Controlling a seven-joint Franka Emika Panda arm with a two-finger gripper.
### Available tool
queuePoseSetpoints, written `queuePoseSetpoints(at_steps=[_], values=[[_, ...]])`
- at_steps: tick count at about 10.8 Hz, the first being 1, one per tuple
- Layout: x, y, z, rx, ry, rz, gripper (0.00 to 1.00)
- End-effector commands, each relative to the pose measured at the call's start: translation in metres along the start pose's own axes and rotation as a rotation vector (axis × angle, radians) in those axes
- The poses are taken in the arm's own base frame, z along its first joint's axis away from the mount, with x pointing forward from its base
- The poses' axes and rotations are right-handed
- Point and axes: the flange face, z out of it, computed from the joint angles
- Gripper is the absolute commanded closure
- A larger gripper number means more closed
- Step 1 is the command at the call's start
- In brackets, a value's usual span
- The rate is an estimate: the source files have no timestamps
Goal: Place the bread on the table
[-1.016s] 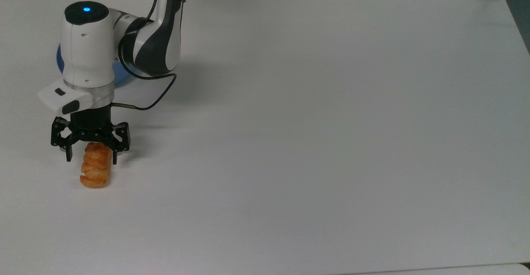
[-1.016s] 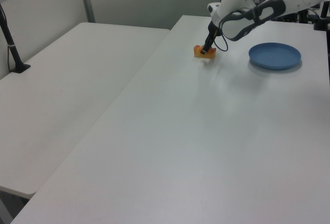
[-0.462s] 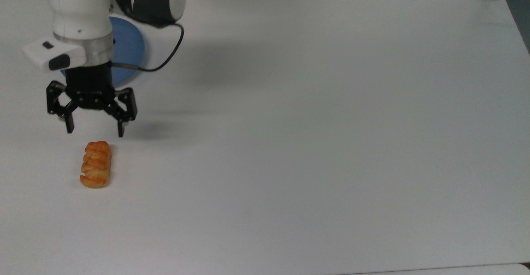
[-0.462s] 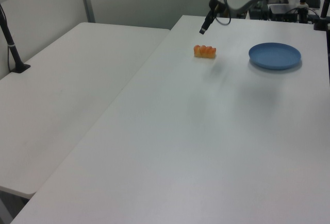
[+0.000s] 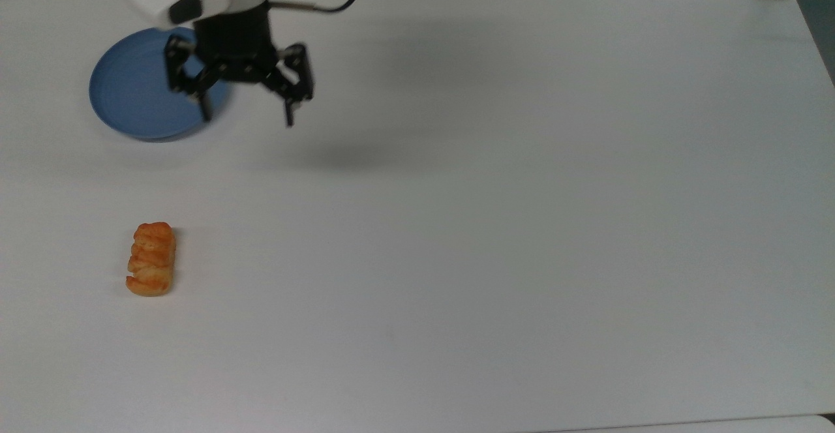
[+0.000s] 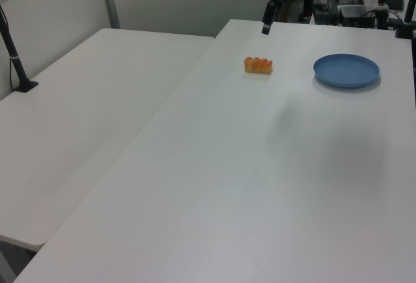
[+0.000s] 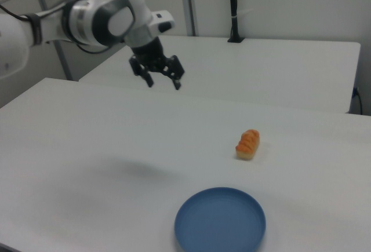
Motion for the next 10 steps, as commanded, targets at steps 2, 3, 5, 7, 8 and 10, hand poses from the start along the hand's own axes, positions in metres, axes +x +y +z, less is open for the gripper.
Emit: queuePoseSetpoints(at_steps=[2, 3, 5, 7, 8, 10], values=[[-0.057, -0.060, -0.063, 0.048, -0.168, -0.059, 0.00], [-0.067, -0.070, -0.069, 0.053, -0.174, -0.033, 0.00], [-0.088, -0.080, -0.073, 0.059, -0.197, 0.001, 0.00], [-0.101, -0.080, -0.074, 0.048, -0.248, -0.004, 0.00], [-0.100, -0.074, -0.076, 0.034, -0.249, 0.002, 0.00], [-0.100, -0.064, -0.077, 0.030, -0.251, 0.019, 0.00]])
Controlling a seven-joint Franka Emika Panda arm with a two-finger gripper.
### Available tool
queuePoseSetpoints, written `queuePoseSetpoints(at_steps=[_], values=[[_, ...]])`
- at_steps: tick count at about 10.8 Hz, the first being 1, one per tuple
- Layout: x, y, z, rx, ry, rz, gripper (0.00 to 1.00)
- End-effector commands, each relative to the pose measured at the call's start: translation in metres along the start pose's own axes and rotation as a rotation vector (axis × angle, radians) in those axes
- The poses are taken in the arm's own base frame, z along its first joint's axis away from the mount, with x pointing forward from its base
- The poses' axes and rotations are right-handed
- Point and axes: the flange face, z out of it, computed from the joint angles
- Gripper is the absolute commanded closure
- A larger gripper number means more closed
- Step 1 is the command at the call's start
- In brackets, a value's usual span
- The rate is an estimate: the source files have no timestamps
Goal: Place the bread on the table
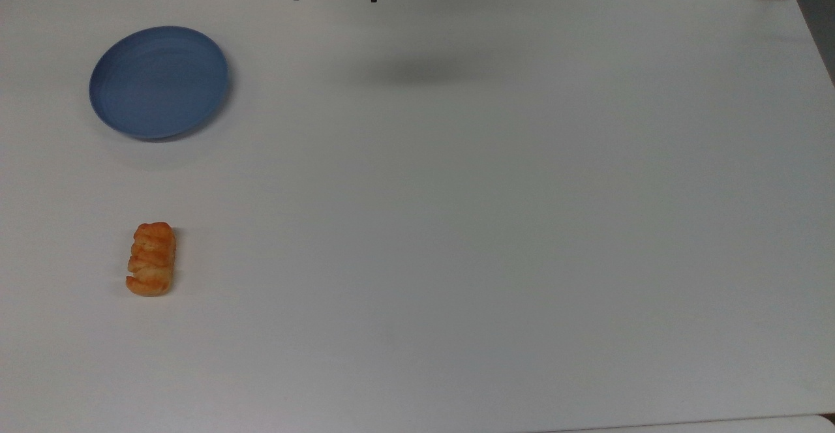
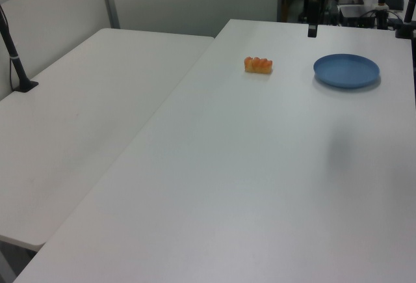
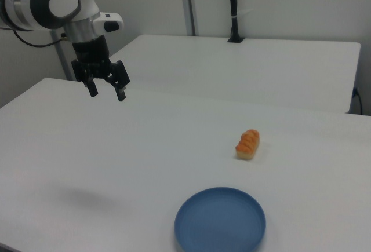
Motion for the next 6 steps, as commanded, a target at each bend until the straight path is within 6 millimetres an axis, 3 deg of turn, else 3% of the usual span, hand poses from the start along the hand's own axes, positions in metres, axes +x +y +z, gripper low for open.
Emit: queuePoseSetpoints(at_steps=[1, 6], values=[[-0.0126, 0.0095, -0.0010, -0.010, -0.026, 0.030, 0.00], [-0.0122, 0.0096, -0.0053, -0.008, -0.023, 0.031, 0.00]])
